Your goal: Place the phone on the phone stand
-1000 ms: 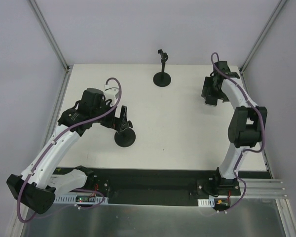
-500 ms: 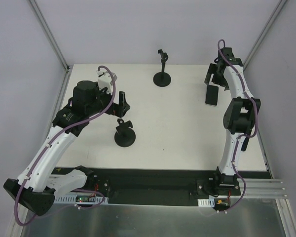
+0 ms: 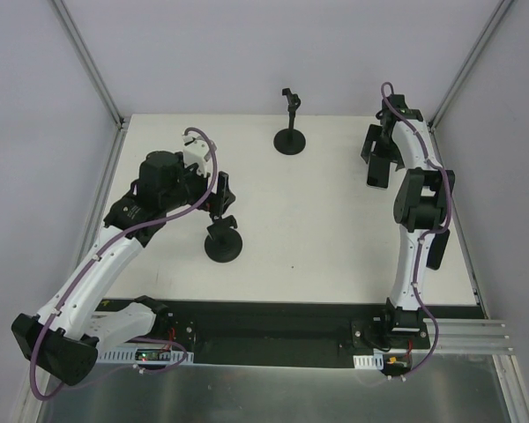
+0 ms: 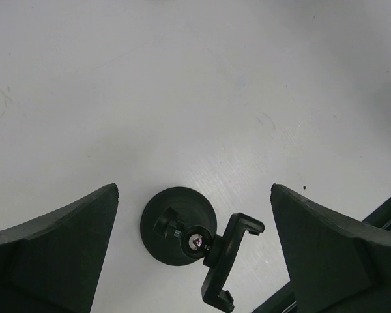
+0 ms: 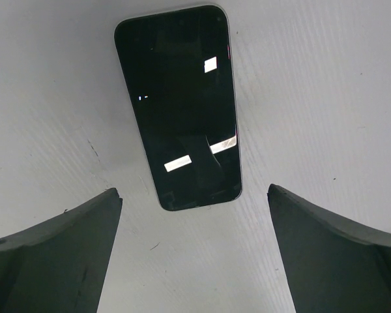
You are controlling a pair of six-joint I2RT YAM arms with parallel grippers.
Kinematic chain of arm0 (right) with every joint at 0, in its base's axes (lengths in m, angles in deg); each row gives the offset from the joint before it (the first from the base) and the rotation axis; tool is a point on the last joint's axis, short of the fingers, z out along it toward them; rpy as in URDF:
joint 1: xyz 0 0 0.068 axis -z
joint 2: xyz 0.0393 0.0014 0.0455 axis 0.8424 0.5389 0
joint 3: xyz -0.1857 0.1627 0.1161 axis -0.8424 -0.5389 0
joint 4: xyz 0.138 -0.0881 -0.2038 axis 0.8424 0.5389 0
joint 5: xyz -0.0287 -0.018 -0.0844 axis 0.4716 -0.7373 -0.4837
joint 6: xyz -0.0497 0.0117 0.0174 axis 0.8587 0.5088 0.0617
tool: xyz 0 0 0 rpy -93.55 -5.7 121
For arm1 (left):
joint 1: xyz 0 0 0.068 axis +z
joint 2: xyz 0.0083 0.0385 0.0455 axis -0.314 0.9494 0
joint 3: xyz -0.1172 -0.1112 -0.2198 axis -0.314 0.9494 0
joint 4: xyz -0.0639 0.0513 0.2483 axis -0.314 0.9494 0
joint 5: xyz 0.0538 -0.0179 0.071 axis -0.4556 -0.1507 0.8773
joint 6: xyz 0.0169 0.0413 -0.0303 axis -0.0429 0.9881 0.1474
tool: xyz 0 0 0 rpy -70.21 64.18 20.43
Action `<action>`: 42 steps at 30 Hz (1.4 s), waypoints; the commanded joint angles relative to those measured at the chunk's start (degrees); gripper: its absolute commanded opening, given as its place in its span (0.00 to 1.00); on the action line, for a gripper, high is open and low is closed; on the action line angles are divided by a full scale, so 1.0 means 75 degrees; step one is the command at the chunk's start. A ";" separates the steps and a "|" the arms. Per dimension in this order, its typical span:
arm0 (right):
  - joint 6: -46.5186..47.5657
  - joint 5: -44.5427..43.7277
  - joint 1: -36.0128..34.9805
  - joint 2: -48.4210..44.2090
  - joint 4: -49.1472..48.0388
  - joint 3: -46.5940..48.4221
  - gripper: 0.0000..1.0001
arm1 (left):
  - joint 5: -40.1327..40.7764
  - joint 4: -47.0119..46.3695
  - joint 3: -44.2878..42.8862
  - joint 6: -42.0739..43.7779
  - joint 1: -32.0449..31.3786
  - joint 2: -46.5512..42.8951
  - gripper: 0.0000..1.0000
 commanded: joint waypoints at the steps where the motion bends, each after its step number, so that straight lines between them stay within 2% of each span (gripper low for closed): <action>1: -0.0168 -0.0201 -0.0025 -0.0062 0.0372 0.0377 0.97 | -0.0189 -0.0435 0.0084 0.0179 0.0043 -0.0332 0.99; 23: -0.0145 0.0490 0.0244 0.1343 0.0782 0.1196 0.99 | -0.0342 -0.0564 0.0213 0.0085 0.0113 -0.0402 0.99; 37: 0.0218 0.0796 0.0280 0.1812 0.0829 0.1688 0.92 | -0.0529 -0.0611 0.0225 -0.0009 0.0136 -0.0356 0.99; 42: 0.0323 0.0830 0.0292 0.2000 0.1052 0.1876 0.83 | -0.0553 -0.0610 0.0236 -0.0032 0.0148 -0.0320 0.99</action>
